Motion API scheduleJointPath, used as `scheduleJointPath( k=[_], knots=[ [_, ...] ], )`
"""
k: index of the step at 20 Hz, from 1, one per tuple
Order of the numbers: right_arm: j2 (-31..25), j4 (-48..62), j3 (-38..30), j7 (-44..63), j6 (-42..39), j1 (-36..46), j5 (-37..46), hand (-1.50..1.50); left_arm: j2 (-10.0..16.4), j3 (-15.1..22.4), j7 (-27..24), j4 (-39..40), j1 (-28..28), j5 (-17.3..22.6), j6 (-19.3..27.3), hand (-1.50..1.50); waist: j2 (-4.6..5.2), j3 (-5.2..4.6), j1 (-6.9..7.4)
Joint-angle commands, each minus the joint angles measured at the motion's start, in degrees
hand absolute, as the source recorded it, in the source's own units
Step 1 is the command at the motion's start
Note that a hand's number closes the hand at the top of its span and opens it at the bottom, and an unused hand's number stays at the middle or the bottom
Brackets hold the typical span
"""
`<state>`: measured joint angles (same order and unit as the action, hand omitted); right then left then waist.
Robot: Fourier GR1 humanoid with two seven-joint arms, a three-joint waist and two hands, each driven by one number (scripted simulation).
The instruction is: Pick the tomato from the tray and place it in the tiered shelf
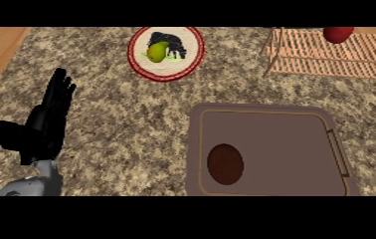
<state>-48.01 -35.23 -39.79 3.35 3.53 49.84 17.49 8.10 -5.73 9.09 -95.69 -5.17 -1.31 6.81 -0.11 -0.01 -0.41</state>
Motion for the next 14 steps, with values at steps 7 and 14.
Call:
scheduleJointPath(
  k=[7, 14],
  knots=[
    [-12.0, 0.2, -7.3, -1.4, -16.0, -13.6, -9.9, -1.50, 0.3, 0.1, -0.1, -2.6, 2.3, 0.5, -1.5, 0.00, 0.06, 0.03, 0.31],
    [-15.1, 2.1, -10.9, -7.8, -20.9, -21.2, -15.2, -1.50, -2.1, 2.2, 2.6, -2.8, 0.6, -1.8, 1.1, 0.00, 0.12, 0.06, 0.36]
  ],
)
